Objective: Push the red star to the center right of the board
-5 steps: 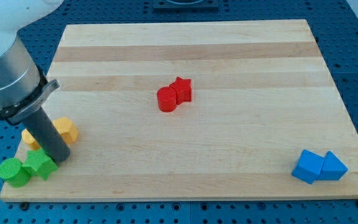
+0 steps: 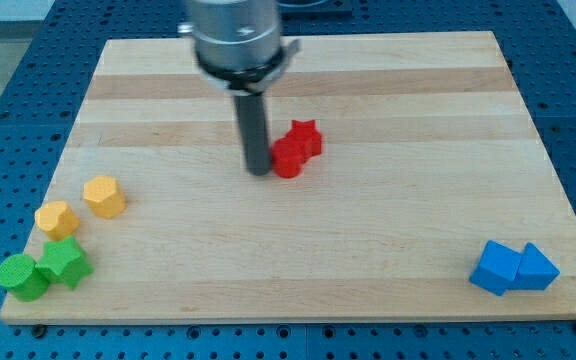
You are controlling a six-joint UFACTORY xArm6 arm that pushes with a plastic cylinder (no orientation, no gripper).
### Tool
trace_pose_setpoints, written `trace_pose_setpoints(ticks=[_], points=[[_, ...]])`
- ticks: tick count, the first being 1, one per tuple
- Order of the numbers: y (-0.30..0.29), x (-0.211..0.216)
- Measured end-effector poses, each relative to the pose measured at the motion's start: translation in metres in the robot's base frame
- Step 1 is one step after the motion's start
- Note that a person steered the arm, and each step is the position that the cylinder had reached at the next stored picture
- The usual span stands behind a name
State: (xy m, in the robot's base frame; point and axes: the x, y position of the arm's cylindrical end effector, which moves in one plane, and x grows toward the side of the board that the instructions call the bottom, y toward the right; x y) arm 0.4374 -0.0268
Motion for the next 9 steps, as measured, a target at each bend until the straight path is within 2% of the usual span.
trace_pose_setpoints(ticks=[2, 3, 5, 7, 8, 9], points=[[0.105, -0.033], [0.103, -0.033], [0.045, -0.033], [0.021, -0.059], [0.046, -0.071], [0.096, -0.071]])
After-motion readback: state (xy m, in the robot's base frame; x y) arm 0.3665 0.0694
